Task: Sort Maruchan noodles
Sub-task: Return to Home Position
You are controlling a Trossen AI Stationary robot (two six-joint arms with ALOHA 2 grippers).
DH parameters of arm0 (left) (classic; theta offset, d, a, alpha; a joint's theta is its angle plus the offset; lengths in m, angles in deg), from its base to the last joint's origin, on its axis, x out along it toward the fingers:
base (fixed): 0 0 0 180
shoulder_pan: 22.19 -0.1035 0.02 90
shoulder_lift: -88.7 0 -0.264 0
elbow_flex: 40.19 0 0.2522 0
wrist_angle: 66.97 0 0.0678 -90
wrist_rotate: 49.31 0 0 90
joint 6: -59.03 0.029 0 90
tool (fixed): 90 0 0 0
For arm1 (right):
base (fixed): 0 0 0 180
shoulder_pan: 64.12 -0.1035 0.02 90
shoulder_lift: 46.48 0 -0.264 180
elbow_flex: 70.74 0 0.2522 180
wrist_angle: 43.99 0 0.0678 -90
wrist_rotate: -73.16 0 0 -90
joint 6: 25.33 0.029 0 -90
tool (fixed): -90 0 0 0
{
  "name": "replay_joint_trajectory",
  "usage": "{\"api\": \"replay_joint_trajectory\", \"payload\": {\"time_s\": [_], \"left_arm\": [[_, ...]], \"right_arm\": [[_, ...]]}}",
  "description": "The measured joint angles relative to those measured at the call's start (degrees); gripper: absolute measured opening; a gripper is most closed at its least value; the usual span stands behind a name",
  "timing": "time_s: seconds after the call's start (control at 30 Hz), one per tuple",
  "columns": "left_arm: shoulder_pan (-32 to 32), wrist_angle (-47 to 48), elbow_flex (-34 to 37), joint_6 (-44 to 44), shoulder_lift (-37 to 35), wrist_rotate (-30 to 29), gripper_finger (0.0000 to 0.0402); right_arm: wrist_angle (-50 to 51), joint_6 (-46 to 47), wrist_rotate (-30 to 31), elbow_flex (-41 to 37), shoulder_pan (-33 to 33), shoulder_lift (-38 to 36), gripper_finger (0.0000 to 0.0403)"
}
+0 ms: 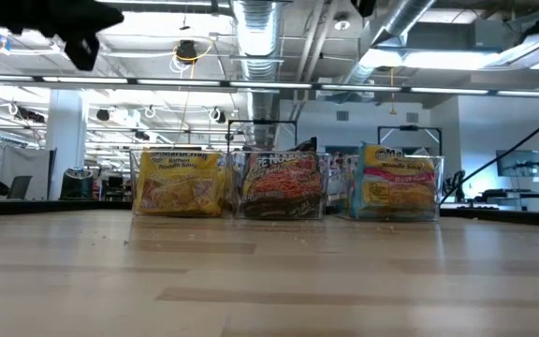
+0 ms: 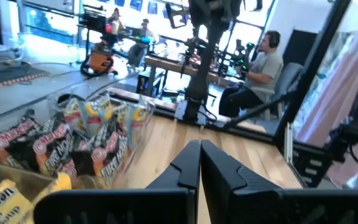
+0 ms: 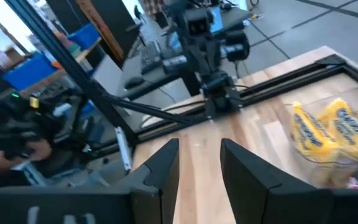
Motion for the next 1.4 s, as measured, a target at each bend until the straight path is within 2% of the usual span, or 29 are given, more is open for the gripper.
{"api": "replay_joint_trajectory", "payload": {"time_s": [0.3,0.53,0.7,0.87,1.0,1.17,1.27,1.4], "left_arm": [[-0.02,-0.45,11.01,0.6,-9.76,2.3,0.0],[-0.02,-0.19,14.45,0.49,-9.41,2.25,0.0],[-0.02,-0.49,16.81,1.03,-9.66,1.22,0.0],[-0.02,-0.24,18.55,-2.83,-9.6,-1.42,0.0],[-0.02,-0.42,18.56,-2.93,-9.61,-2.6,0.0],[-0.02,-0.41,18.56,-4.48,-9.59,-4.39,0.0],[-0.02,-0.52,18.56,-4.15,-9.59,-5.89,0.0],[-0.02,-0.67,18.56,-3.98,-9.59,-7.9,0.0]], "right_arm": [[-3.11,4.32,0.05,0.0,-2.19,0.02,0.0141],[-5.24,3.93,0.03,0.0,-2.39,0.0,0.0141],[-3.7,-1.04,0.01,-0.02,-2.3,-1.59,0.0141],[2.23,-7.39,-0.02,-0.02,-2.34,-7.95,0.0141],[8.88,-10.94,0.04,0.0,-1.92,-14.45,0.0141],[12.57,-15.74,0.83,-0.6,-3.0,-20.38,0.0141],[13.87,-16.64,4.7,-4.54,-3.82,-23.83,0.0141],[14.49,-14.79,9.75,-13.49,-3.97,-30.04,0.0141]]}}
